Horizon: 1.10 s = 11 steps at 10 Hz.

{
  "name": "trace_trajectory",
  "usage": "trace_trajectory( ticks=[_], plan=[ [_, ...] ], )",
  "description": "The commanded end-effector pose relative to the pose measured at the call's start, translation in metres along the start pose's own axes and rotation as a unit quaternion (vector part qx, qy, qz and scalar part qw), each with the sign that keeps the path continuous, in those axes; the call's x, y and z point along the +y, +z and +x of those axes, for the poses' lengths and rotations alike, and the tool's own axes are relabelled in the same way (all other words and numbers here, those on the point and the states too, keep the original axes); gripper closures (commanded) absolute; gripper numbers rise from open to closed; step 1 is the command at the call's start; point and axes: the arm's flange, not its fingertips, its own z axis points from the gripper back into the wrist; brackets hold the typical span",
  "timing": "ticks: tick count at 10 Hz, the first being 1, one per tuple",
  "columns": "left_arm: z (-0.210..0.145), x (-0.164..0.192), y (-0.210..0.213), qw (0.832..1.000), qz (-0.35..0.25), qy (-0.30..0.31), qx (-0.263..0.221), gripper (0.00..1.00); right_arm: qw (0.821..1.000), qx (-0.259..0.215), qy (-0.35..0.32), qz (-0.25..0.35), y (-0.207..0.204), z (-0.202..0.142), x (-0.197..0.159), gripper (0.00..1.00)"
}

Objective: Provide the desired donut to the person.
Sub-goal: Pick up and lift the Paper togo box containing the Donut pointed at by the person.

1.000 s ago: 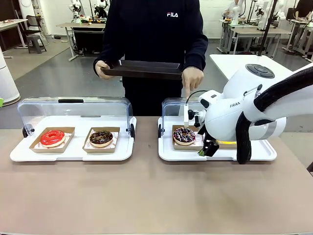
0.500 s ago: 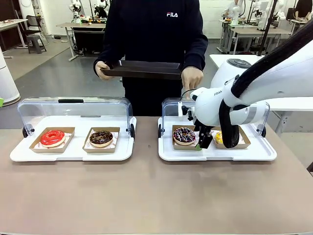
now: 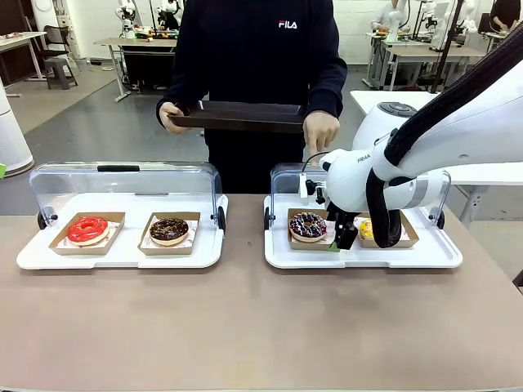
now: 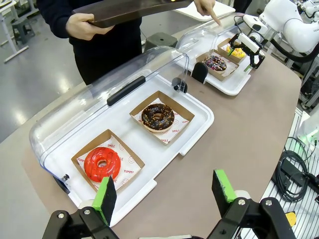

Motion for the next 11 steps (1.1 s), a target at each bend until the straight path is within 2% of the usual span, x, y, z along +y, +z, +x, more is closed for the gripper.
trace_trajectory(
  ticks=[1,2,3,4,5,7,8,9,11],
  plan=[
    [-0.002,0.003,0.000,1.000,-0.005,-0.007,-0.004,0.00,1.000,0.013,0.002,0.007,-0.008,0.001,-0.007,0.00],
    [-0.002,0.003,0.000,1.000,-0.005,-0.007,-0.004,0.00,1.000,0.020,-0.002,0.010,-0.012,0.002,-0.009,0.32],
    [-0.002,0.003,0.000,1.000,-0.005,-0.007,-0.004,0.00,1.000,0.022,-0.003,0.013,-0.014,0.001,-0.010,0.50],
    [-0.002,0.003,0.000,1.000,-0.005,-0.007,-0.004,0.00,1.000,0.021,-0.003,0.012,-0.015,0.000,-0.010,0.84],
    [-0.002,0.003,0.000,1.000,-0.005,-0.007,-0.004,0.00,1.000,0.021,-0.004,0.011,-0.015,-0.001,-0.010,1.00],
    [-0.002,0.003,0.000,1.000,-0.005,-0.007,-0.004,0.00,1.000,0.023,-0.001,0.010,-0.016,-0.002,-0.011,1.00],
    [-0.002,0.003,0.000,1.000,-0.005,-0.007,-0.004,0.00,0.999,0.028,0.000,0.016,-0.019,-0.001,-0.012,0.93],
    [-0.002,0.003,0.000,1.000,-0.005,-0.007,-0.004,0.00,0.999,0.030,0.001,0.022,-0.023,-0.001,-0.016,1.00],
    [-0.002,0.003,0.000,1.000,-0.005,-0.007,-0.004,0.00,0.999,0.025,-0.004,0.029,-0.026,-0.003,-0.019,1.00]
  ],
)
